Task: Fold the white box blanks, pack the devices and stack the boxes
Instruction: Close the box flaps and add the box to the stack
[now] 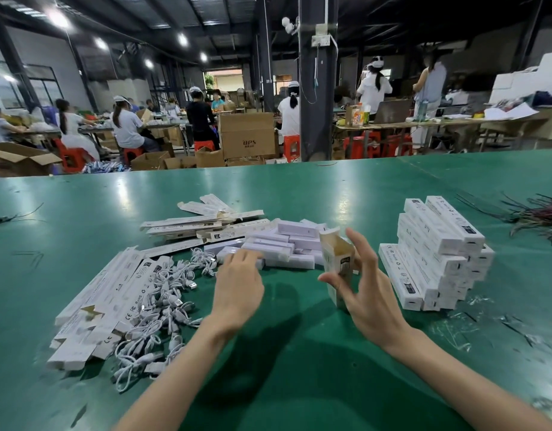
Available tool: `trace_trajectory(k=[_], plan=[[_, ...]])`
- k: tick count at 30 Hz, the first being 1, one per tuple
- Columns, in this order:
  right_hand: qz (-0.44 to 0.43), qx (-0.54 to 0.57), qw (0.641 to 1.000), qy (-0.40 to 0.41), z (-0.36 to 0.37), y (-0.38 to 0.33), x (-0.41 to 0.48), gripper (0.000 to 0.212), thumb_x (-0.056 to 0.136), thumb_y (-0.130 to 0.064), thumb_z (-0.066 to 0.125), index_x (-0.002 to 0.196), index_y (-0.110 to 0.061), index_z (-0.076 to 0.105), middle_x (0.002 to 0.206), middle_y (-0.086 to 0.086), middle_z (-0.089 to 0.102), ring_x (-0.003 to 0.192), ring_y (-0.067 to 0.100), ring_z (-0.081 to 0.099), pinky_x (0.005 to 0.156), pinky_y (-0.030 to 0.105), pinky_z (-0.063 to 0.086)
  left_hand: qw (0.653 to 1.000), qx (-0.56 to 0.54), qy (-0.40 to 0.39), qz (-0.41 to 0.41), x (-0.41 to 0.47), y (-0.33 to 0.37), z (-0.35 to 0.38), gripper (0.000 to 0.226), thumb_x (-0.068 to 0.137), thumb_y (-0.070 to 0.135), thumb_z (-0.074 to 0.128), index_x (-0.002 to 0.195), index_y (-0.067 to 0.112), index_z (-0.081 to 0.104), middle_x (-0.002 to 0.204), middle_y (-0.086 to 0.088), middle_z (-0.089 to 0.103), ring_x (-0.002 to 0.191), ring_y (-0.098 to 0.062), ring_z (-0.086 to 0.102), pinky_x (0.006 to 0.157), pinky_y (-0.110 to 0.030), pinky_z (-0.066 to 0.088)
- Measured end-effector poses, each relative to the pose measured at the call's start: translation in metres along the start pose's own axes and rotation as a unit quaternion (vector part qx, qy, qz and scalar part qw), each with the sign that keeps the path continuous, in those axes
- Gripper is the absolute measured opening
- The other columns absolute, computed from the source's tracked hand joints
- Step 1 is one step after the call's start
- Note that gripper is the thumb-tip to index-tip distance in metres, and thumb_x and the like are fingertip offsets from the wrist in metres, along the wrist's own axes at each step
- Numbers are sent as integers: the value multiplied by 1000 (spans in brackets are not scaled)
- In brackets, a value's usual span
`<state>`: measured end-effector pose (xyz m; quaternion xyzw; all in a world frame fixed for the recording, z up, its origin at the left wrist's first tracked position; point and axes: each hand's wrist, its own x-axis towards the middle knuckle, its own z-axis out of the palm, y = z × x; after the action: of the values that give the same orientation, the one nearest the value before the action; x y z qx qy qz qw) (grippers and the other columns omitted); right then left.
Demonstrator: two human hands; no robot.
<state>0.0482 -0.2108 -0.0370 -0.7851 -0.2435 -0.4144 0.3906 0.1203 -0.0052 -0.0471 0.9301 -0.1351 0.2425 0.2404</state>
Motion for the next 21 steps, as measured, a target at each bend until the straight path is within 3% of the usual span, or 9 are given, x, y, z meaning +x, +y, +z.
trace_trajectory(k=[2,6,10,13,17,21], plan=[[-38,-12,999,5,-1,2,1,76,82,-17,67,138,-30,17,114,4,61,83,20,64,72,38,54,999,32,-17,-22,18,-13,2,37,96,5,42,131,11,53,132,-8,54,123,-24,42,107,-35,32],[-74,-24,997,15,0,3,2,64,82,-15,71,132,-22,31,121,-2,54,88,28,67,72,46,57,996,47,-73,15,43,-16,13,39,98,13,44,137,18,47,140,-2,46,132,-21,34,109,-42,30],[-84,-25,996,13,0,3,0,61,85,-25,68,131,-25,28,115,-3,56,78,25,68,68,38,57,985,106,-108,78,53,-13,34,41,95,19,53,135,26,46,137,2,45,131,-19,33,106,-44,28],[-84,-23,996,25,2,2,0,58,83,-31,65,129,-24,31,115,-4,56,82,19,66,75,28,53,983,148,-77,79,56,-15,44,52,90,8,56,135,29,43,135,3,42,129,-21,33,101,-43,31],[-83,-24,996,28,6,1,-2,54,82,-31,66,126,-20,36,110,-1,58,85,13,61,76,24,51,967,213,-16,137,56,-19,50,48,85,-3,50,124,23,46,127,2,50,117,-21,43,96,-36,32],[-83,-24,996,26,6,-1,-2,55,82,-32,66,127,-23,34,108,-3,58,83,10,60,74,24,51,966,173,39,188,51,-16,36,36,87,1,53,119,17,53,119,0,56,111,-23,49,97,-32,30]])
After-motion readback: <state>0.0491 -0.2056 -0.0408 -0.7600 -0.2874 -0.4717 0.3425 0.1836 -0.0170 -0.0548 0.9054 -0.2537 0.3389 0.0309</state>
